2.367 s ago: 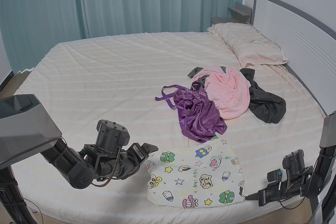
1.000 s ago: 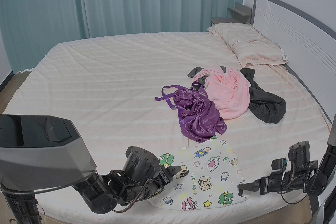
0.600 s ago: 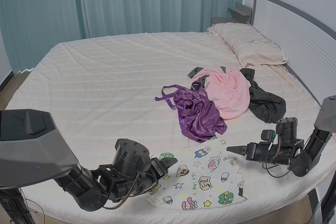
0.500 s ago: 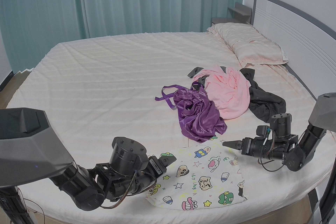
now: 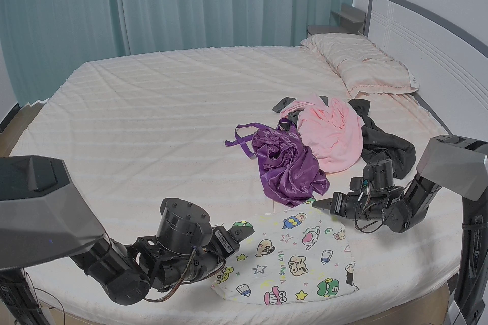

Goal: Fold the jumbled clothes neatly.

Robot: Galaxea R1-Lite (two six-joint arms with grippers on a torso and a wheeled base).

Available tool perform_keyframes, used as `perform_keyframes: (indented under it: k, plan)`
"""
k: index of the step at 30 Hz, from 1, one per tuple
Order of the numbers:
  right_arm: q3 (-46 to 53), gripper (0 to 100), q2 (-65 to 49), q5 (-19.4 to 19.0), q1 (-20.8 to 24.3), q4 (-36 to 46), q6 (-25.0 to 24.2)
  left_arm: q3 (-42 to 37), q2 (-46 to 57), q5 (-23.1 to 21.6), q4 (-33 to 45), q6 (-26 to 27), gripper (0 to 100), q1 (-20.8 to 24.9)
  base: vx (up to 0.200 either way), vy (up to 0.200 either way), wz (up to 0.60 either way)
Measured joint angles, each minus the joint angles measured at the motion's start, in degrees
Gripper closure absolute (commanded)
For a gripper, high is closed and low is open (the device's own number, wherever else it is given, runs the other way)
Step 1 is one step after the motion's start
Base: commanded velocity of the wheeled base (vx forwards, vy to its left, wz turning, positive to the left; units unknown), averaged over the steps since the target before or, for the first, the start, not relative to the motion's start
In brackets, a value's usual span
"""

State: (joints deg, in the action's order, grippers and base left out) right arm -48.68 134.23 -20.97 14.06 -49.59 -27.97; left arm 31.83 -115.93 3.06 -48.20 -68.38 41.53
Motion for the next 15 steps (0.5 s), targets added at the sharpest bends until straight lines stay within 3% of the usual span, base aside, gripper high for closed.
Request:
perform_keyframes:
  k: [14,15]
  plan:
    - [-1.3,100,1.4,1.8,-0.9,-3.9,-1.5,0.2,-1.2,0.0,0.0,0.0,0,0.3,0.000,0.000,0.00]
    - [-1.1,0,1.5,1.9,-0.9,-3.9,-1.5,0.3,-1.4,0.0,0.0,0.0,0,0.3,0.000,0.000,0.00]
